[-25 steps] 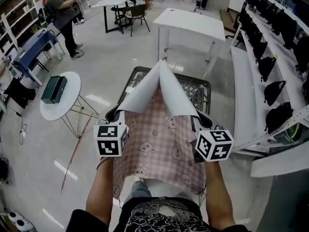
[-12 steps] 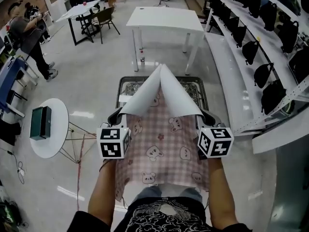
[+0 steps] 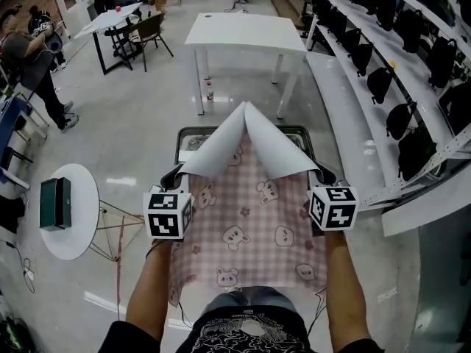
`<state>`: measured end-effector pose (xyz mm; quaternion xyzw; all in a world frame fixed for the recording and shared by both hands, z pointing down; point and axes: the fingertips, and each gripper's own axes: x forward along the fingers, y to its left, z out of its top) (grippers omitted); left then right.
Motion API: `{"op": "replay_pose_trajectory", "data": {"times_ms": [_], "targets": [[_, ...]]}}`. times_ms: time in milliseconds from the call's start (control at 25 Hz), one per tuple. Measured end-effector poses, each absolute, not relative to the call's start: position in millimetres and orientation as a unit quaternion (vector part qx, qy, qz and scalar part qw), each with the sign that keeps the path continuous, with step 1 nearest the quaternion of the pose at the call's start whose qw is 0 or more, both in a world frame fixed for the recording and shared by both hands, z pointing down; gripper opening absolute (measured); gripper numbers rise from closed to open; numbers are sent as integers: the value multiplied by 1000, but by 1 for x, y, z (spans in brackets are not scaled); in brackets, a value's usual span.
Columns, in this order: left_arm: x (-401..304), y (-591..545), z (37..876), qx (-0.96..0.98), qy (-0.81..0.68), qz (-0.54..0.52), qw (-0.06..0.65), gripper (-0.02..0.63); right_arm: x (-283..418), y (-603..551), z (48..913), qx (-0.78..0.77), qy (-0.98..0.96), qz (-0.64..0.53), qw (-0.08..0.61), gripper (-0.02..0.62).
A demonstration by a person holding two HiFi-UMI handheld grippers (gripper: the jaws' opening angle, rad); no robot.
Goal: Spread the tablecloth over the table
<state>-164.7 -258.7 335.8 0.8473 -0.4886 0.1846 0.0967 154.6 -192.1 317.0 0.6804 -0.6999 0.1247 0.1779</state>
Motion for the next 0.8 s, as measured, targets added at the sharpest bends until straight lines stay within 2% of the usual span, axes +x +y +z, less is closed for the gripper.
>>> {"op": "replay_pose_trajectory", "data": {"times_ms": [320,800], "targets": [[-168,-293,372,836,-498,208,101,9,181,-248,348,667,-702,106,228,8],[-149,-329,435,825,-490,265,92,9,224,-288,421,664,-689,125,264,8]]}}
